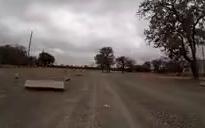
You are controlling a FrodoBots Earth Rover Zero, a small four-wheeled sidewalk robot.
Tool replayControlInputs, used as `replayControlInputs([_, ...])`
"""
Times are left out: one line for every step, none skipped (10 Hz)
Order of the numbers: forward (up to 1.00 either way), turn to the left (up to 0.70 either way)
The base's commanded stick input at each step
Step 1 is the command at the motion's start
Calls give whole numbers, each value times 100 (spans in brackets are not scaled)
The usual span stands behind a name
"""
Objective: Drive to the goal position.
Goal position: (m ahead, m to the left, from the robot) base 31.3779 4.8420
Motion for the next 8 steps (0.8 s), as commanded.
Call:
replayControlInputs([70,-1])
replayControlInputs([70,-1])
replayControlInputs([70,-1])
replayControlInputs([70,-1])
replayControlInputs([70,-1])
replayControlInputs([70,-1])
replayControlInputs([70,-1])
replayControlInputs([70,-1])
